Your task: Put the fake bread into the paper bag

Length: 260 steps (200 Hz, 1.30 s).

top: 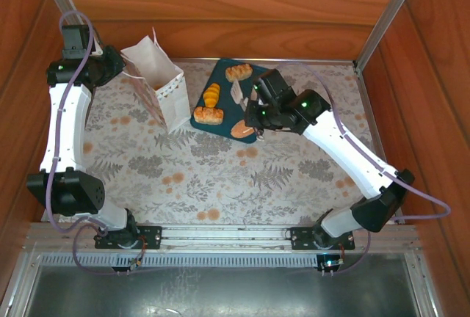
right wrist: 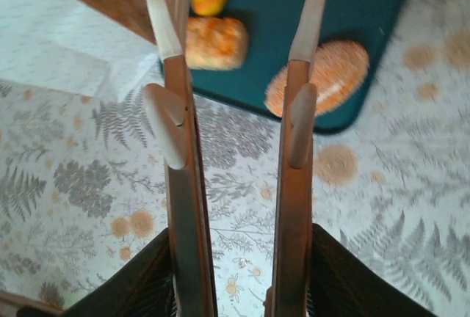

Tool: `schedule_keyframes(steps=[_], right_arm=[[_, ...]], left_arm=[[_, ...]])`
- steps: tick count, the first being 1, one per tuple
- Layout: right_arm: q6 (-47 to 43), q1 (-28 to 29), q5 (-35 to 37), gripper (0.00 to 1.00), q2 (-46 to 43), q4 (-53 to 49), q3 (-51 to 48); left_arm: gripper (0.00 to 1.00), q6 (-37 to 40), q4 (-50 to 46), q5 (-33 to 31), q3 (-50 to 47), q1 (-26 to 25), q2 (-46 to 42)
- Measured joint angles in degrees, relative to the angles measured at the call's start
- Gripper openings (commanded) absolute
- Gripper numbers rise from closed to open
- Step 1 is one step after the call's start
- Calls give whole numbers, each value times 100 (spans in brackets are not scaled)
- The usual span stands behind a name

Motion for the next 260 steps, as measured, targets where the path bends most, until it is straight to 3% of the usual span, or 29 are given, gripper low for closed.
schedule_keyframes(steps=[67,260], right_arm=[[909,-166,-387,54,-232,481,-1226],[1360,-378,-1010,52,247,1349,-1727]], left_arm=[[0,-2,0,17,-2,0,0],[0,-4,26,57,-105,0,-35]])
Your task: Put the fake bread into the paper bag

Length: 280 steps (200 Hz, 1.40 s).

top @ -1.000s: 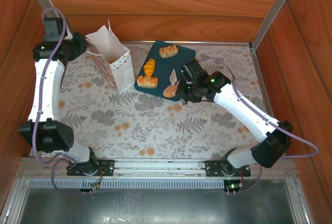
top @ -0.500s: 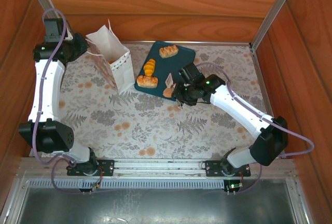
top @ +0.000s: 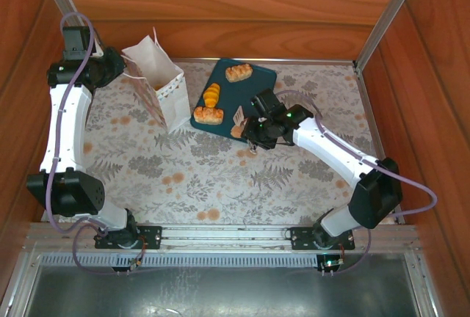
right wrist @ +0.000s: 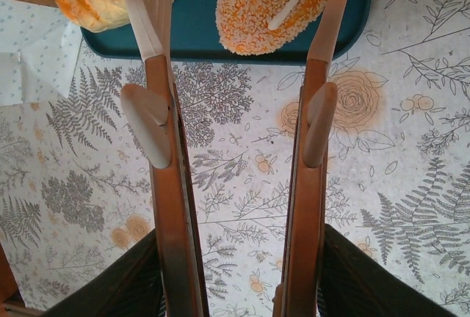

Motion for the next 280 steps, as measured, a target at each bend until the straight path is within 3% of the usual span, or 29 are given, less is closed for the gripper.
schedule_keyframes(steps=[134,226,280], right_arm=[[42,-76,-109,51,337,92,-94],[13,-151,-269,24,516,223,-129],[-103,-188,-247,24,90,223,-79]], left_arm=[[0,-2,44,0,-66,0,-52],[0,-2,79,-2,-66,0,-61],[0,-2,79,-2,-66,0,-61]])
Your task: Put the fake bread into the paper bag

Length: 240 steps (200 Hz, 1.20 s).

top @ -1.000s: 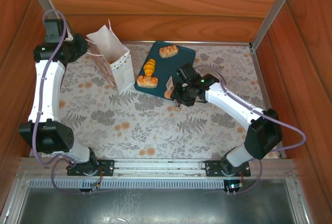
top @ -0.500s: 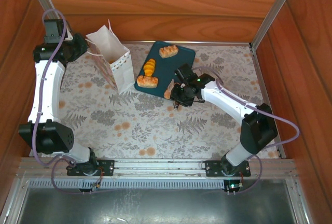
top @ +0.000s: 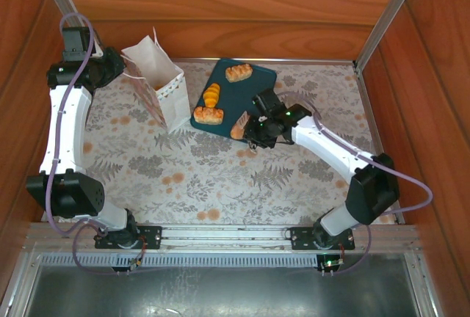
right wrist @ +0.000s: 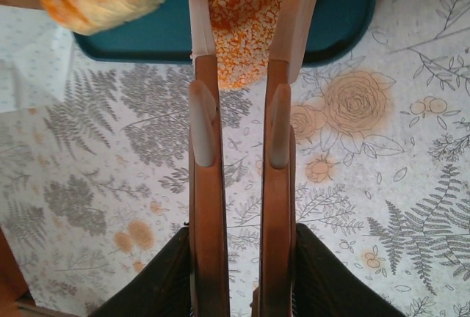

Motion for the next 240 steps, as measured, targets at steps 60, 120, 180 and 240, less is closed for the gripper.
schedule_keyframes(steps=[60,120,180,240], right_arm=[[-638,11,-144,24,-87,17,1547],[-1429,426,-339,24,214,129,3060],[-2271,997,-833,25,1386,358,4400],[-2719,1104,-1005,26,2280,354,5130]], left_arm=[[0,0,0,0,0,0,0],[0,0,0,0,0,0,0],[0,-2,0,0,0,0,0],[0,-2,0,0,0,0,0]])
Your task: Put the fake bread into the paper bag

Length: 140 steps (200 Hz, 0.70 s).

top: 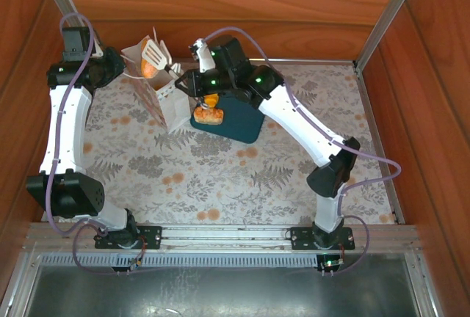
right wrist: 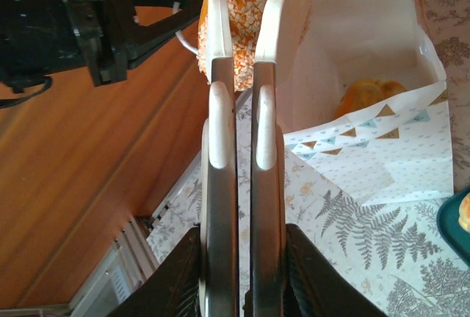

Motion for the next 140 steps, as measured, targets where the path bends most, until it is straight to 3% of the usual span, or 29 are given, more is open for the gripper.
schedule_keyframes(steps=[48,98,140], right_arm=[[-275,-4,343,30,304,-81,181],[-424,-4,455,46,356,-271,192],[-439,-4,450,48,356,-260,192]], left_arm=[[0,0,0,0,-2,0,0],[0,0,0,0,-2,0,0],[0,0,0,0,-2,0,0]])
